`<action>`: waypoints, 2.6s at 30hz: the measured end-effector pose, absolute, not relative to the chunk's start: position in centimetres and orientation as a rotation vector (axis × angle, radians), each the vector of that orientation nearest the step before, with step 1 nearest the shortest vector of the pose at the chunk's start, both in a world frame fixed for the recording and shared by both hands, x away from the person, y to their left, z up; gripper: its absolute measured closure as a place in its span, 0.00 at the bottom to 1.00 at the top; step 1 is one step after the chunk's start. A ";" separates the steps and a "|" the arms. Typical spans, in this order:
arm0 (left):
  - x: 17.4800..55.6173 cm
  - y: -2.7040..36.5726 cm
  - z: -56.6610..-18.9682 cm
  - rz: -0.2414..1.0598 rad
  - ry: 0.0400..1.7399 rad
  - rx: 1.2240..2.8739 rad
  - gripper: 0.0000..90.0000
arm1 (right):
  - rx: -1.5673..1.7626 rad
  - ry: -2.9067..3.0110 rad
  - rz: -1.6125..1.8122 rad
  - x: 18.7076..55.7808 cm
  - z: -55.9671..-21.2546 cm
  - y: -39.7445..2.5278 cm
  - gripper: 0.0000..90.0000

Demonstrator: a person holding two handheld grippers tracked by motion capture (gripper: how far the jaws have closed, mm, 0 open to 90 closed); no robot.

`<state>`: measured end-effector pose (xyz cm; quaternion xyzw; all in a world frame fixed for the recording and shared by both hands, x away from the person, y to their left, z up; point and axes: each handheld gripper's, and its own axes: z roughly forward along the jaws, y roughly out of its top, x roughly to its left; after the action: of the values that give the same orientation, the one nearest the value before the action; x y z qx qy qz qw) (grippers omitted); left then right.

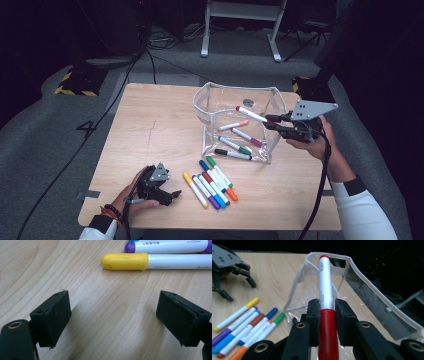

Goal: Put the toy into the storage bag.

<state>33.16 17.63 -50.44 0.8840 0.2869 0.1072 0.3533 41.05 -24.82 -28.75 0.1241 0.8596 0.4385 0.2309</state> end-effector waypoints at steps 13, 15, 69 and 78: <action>33.2 17.6 -50.4 0.278 0.742 2.286 0.14 | 0.480 2.409 1.112 47.2 -29.4 -24.8 0.83; 33.2 17.6 -50.4 0.278 0.742 2.286 0.14 | 0.490 2.414 1.103 47.6 -29.5 -24.8 0.83; 33.2 17.6 -50.4 0.276 0.740 2.287 0.14 | 0.693 2.484 1.012 49.1 -29.9 -25.7 0.45; 33.2 17.6 -50.4 0.276 0.740 2.287 0.14 | 0.696 2.375 1.119 44.8 -29.3 -28.9 0.38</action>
<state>33.17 17.63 -50.43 0.8844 0.2860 0.1066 0.3531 44.84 -28.93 -29.31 0.2504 0.8548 0.4026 0.2111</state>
